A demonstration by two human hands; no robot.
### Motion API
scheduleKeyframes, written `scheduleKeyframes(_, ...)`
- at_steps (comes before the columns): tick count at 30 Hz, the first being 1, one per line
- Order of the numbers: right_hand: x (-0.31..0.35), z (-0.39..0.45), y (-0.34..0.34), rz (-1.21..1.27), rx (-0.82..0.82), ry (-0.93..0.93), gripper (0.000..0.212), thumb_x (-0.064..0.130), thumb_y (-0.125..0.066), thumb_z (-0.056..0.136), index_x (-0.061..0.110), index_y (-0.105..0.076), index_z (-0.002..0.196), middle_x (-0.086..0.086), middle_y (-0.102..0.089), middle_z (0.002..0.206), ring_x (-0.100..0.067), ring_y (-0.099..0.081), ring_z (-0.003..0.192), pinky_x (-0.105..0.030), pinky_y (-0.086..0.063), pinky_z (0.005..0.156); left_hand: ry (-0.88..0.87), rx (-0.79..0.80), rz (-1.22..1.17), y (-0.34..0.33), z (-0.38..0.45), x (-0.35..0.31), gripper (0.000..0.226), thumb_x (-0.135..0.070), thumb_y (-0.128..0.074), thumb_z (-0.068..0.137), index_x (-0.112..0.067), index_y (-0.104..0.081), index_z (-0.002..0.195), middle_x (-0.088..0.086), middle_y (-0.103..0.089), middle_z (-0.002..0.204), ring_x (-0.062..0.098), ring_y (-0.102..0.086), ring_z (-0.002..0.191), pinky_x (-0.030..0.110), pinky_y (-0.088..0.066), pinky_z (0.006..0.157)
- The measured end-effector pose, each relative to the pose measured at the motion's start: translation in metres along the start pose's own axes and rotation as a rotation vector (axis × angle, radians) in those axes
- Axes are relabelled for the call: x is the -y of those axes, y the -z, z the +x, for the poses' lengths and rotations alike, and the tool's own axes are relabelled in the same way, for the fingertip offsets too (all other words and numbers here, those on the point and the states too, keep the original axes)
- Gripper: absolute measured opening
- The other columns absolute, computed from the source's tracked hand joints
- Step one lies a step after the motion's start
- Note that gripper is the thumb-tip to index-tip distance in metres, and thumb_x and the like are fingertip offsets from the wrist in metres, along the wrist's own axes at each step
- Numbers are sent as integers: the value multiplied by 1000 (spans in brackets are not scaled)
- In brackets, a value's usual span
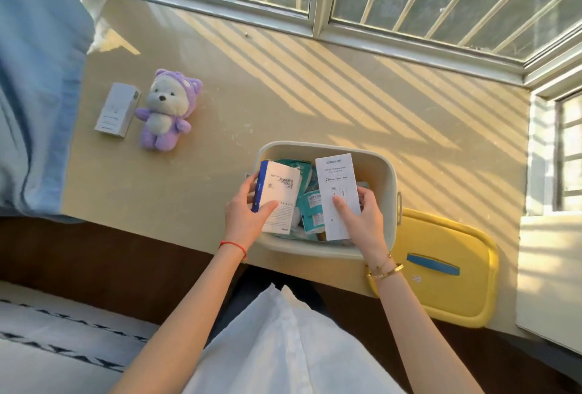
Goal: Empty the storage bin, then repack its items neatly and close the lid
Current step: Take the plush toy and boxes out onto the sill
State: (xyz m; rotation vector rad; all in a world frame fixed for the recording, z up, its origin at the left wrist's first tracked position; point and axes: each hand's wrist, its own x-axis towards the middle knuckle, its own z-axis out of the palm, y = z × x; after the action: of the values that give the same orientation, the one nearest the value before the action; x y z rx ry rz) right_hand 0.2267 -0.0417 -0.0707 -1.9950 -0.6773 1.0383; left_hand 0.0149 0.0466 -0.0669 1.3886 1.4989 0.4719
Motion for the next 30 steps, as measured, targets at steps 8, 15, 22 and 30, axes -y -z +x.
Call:
scheduleKeyframes(8,43,-45,-30,32,26,99,47,43,-70,83,26,-45,119,14,-61,106,-6,-66,93,-22,-59,67,-34,-69,-248,78,-44,-9,68,-13,-75,78,-24,-45,138,-8,-62,117,6,-63,98,14,-52,70)
scheduleKeyframes(15,84,-66,-89,51,97,125,46,40,-69,84,22,-44,118,4,-62,111,-12,-68,94,-31,-61,71,-39,-120,-365,154,-55,12,66,-13,-75,78,-21,-47,138,-6,-63,122,5,-63,104,21,-55,76)
scheduleKeyframes(22,129,-80,-200,48,67,132,46,38,-71,83,17,-48,117,5,-63,106,-5,-65,90,-18,-55,65,-32,-165,-398,267,-18,53,63,-13,-75,79,-24,-48,135,-10,-64,117,0,-64,99,17,-54,75)
scheduleKeyframes(30,177,-101,-353,119,0,17,44,36,-73,82,16,-49,114,2,-65,106,-4,-65,89,-16,-54,64,9,-85,-351,414,48,107,67,-14,-75,79,-26,-46,137,-12,-63,118,3,-64,103,24,-56,76)
